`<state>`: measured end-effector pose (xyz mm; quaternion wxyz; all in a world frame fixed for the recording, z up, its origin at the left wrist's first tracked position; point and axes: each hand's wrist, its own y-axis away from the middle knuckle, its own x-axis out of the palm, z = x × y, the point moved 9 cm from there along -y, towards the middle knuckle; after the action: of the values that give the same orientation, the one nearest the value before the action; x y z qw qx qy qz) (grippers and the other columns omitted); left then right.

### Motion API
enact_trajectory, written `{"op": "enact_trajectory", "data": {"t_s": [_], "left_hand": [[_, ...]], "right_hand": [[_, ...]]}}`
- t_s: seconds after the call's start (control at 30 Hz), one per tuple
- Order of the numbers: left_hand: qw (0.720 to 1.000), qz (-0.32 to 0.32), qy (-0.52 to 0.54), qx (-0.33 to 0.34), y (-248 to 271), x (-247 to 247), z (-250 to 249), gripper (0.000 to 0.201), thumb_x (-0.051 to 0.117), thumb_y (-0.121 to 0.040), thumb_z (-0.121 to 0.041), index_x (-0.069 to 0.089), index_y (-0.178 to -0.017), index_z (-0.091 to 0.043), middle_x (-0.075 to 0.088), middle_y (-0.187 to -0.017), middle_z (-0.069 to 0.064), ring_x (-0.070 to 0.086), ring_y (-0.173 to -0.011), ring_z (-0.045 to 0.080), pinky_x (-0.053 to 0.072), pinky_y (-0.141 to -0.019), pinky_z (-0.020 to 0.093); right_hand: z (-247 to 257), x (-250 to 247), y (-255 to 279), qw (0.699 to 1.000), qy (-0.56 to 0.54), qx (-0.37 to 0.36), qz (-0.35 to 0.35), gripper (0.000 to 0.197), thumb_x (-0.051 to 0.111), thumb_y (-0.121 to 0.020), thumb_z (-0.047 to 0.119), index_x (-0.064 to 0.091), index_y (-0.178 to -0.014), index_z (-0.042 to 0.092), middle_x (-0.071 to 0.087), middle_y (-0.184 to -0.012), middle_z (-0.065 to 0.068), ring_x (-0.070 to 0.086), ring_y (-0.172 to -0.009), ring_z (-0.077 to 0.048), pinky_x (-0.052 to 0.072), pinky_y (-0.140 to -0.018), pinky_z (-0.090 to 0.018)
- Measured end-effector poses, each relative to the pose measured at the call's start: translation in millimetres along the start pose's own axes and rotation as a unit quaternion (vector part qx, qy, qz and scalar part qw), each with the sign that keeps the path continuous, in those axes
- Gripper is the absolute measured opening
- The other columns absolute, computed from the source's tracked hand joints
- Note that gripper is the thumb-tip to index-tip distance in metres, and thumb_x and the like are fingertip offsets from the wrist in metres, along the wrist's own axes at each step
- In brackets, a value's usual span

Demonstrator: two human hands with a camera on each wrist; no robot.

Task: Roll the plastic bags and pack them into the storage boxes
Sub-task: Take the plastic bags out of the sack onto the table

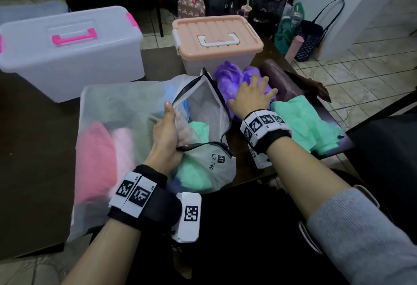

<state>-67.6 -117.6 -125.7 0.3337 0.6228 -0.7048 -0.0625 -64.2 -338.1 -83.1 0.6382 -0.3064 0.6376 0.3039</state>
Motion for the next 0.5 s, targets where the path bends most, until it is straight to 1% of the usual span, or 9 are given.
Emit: {"op": "enact_trajectory", "data": {"t_s": [0.03, 0.07, 0.1, 0.13, 0.17, 0.2, 0.4, 0.47, 0.5], "left_hand": [[1.000, 0.002, 0.001, 0.002, -1, 0, 0, 0.076, 0.040, -0.095, -0.050, 0.037, -0.116, 0.022, 0.035, -0.040, -0.008, 0.037, -0.025, 0.001, 0.028, -0.029, 0.010], [1.000, 0.008, 0.004, 0.002, -2, 1, 1, 0.070, 0.039, -0.096, -0.049, 0.045, -0.097, 0.020, 0.035, -0.037, -0.008, 0.036, -0.025, 0.002, 0.028, -0.029, 0.009], [1.000, 0.016, 0.010, 0.002, -3, 3, 2, 0.059, 0.039, -0.096, -0.049, 0.047, -0.077, 0.006, 0.036, -0.034, -0.009, 0.035, -0.024, 0.002, 0.027, -0.029, 0.009], [1.000, 0.020, 0.015, 0.004, -2, 4, 1, 0.050, 0.038, -0.096, -0.049, 0.040, -0.066, -0.009, 0.036, -0.032, -0.010, 0.035, -0.024, 0.003, 0.026, -0.029, 0.009], [1.000, 0.020, 0.016, 0.005, -2, 4, 0, 0.046, 0.038, -0.096, -0.049, 0.036, -0.064, -0.016, 0.036, -0.032, -0.010, 0.035, -0.024, 0.003, 0.026, -0.029, 0.009], [1.000, 0.019, 0.012, 0.007, -1, 4, -1, 0.045, 0.039, -0.096, -0.049, 0.035, -0.064, -0.019, 0.037, -0.032, -0.011, 0.036, -0.024, 0.003, 0.027, -0.029, 0.008], [1.000, 0.010, -0.019, 0.001, 1, 2, 0, 0.041, 0.043, -0.094, -0.048, 0.045, -0.071, -0.015, 0.044, -0.037, -0.011, 0.043, -0.028, 0.001, 0.032, -0.032, 0.008], [0.999, 0.007, -0.044, -0.007, 2, 2, 1, 0.039, 0.045, -0.093, -0.050, 0.055, -0.083, -0.013, 0.053, -0.050, -0.007, 0.051, -0.036, 0.004, 0.042, -0.039, 0.014], [0.998, 0.009, -0.057, -0.013, 3, 2, 2, 0.040, 0.045, -0.093, -0.051, 0.058, -0.091, -0.013, 0.059, -0.062, -0.004, 0.057, -0.046, 0.006, 0.050, -0.048, 0.019]], "right_hand": [[-3, 3, -2, 0.999, -0.011, 0.019, 0.028, 0.052, 0.054, -0.090, 0.034, 0.043, -0.133, 0.009, 0.021, -0.149, -0.014, 0.017, -0.137, -0.042, 0.020, -0.105, -0.060], [-7, 6, -4, 0.997, -0.028, 0.038, 0.056, 0.052, 0.051, -0.092, 0.033, 0.038, -0.137, 0.010, 0.019, -0.150, -0.015, 0.018, -0.136, -0.044, 0.022, -0.105, -0.061], [-11, 9, -5, 0.994, -0.046, 0.052, 0.082, 0.053, 0.050, -0.094, 0.032, 0.034, -0.139, 0.011, 0.018, -0.150, -0.015, 0.019, -0.135, -0.046, 0.024, -0.105, -0.061], [-13, 11, -7, 0.991, -0.059, 0.059, 0.100, 0.056, 0.051, -0.094, 0.034, 0.030, -0.141, 0.011, 0.016, -0.150, -0.016, 0.021, -0.135, -0.047, 0.025, -0.105, -0.060], [-14, 12, -8, 0.990, -0.068, 0.062, 0.111, 0.060, 0.052, -0.094, 0.035, 0.028, -0.142, 0.011, 0.016, -0.150, -0.017, 0.021, -0.135, -0.047, 0.027, -0.106, -0.058], [-15, 12, -9, 0.988, -0.073, 0.063, 0.117, 0.062, 0.053, -0.093, 0.037, 0.027, -0.142, 0.011, 0.015, -0.150, -0.017, 0.022, -0.135, -0.047, 0.027, -0.106, -0.057], [-18, 10, -9, 0.988, -0.087, 0.057, 0.110, 0.064, 0.053, -0.092, 0.039, 0.026, -0.143, 0.011, 0.017, -0.150, -0.017, 0.022, -0.135, -0.047, 0.028, -0.106, -0.054], [-20, 8, -6, 0.986, -0.101, 0.054, 0.122, 0.067, 0.054, -0.091, 0.043, 0.026, -0.143, 0.011, 0.018, -0.150, -0.017, 0.023, -0.134, -0.047, 0.026, -0.107, -0.054], [-21, 5, -3, 0.985, -0.109, 0.056, 0.123, 0.068, 0.054, -0.090, 0.044, 0.027, -0.143, 0.011, 0.018, -0.149, -0.018, 0.023, -0.134, -0.047, 0.024, -0.108, -0.054]]}}
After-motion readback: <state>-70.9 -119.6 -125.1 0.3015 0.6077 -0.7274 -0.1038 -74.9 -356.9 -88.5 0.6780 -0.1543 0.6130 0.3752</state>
